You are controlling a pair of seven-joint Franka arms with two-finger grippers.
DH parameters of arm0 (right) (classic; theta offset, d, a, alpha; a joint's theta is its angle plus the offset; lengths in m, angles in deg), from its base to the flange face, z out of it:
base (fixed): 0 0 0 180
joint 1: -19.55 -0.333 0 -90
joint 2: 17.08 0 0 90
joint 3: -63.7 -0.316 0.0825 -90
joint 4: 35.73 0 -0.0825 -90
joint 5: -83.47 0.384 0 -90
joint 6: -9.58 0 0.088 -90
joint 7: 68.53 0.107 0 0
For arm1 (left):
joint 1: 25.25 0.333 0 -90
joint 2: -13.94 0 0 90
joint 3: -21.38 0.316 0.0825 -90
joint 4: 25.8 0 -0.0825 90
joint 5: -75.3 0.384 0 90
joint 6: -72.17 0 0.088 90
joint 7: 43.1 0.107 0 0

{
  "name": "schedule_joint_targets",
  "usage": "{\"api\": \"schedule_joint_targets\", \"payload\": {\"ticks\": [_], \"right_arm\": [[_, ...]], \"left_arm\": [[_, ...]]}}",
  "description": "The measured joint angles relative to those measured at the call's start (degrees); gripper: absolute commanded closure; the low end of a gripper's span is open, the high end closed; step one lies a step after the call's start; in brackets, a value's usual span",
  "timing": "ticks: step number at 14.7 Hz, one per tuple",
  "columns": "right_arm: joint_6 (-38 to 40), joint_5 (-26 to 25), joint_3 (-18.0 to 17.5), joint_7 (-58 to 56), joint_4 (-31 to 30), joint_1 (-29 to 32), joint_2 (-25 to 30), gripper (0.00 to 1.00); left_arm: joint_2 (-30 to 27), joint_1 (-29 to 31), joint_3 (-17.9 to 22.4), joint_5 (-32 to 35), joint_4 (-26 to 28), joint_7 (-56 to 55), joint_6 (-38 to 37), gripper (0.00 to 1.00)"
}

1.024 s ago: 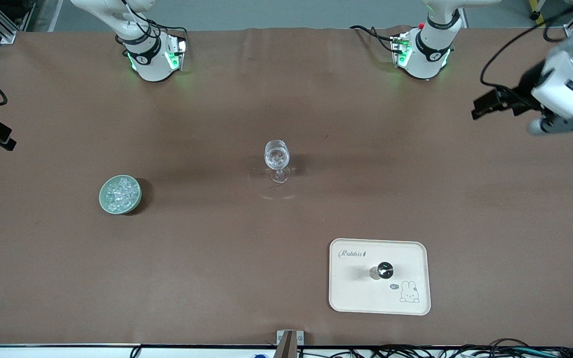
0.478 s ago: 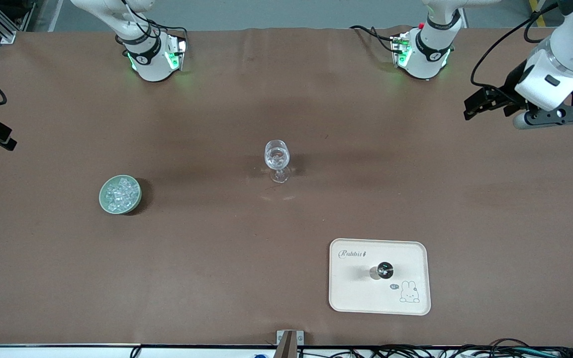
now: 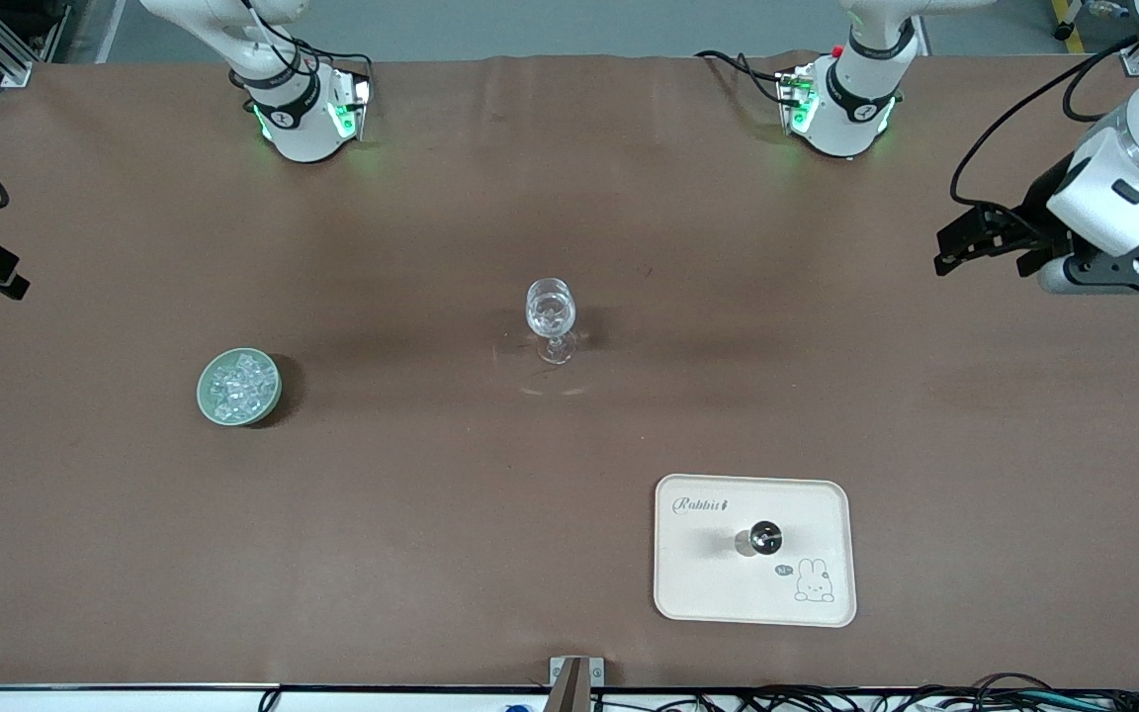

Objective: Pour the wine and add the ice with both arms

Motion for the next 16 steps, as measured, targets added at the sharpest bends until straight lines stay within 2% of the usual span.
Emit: {"api": "schedule_joint_targets", "payload": {"ticks": [10, 16], "right_arm": [[0.06, 1.32, 0.02, 0.56, 0.00, -0.04, 0.00, 0.00], [0.05, 1.33, 0.02, 0.57, -0.01, -0.12, 0.00, 0.00]], "left_arm": [[1.31, -0.83, 0.09, 4.44, -0.16, 0.16, 2.21, 0.01], [-1.20, -7.35, 5.48, 4.45, 2.86, 0.16, 2.68, 0.01]]}}
